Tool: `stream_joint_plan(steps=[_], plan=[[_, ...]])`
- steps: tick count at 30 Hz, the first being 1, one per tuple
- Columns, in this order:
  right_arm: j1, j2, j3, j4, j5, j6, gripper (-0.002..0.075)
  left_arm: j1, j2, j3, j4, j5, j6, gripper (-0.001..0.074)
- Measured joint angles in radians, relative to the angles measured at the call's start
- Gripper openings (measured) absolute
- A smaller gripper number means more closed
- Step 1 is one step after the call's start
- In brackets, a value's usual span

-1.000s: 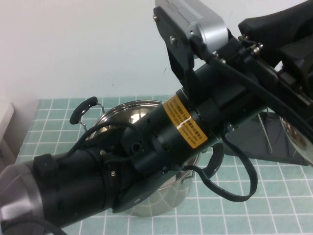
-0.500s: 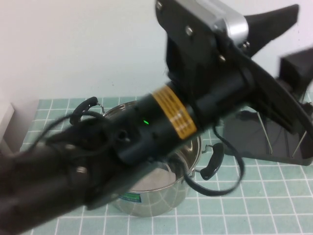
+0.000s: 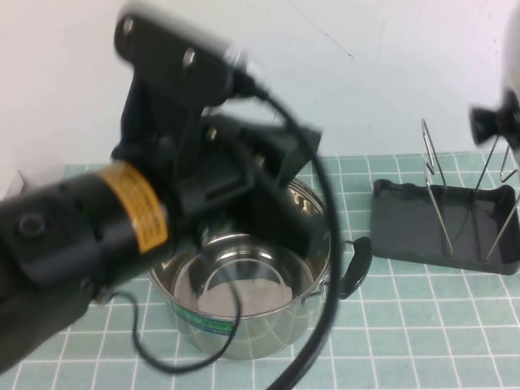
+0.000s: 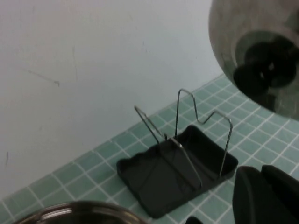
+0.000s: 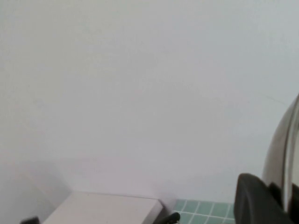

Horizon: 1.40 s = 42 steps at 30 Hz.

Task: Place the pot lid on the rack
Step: Place the pot lid on the pot rack

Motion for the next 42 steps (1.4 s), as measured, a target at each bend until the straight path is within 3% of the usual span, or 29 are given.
stream_joint_plan(steps=[8, 17, 42], plan=[[0.0, 0.319, -0.243, 0.0, 0.106, 0.01, 0.0022, 0.002, -0.01, 0.124, -0.019, 0.008, -0.051, 0.0001], [0.0, 0.559, -0.289, -0.002, 0.093, 0.017, 0.0022, 0.002, -0.01, 0.183, -0.019, 0.0, -0.074, 0.0001], [0.0, 0.712, -0.333, 0.004, -0.042, -0.003, 0.0022, 0.002, 0.052, 0.185, -0.019, -0.035, -0.095, -0.0001]])
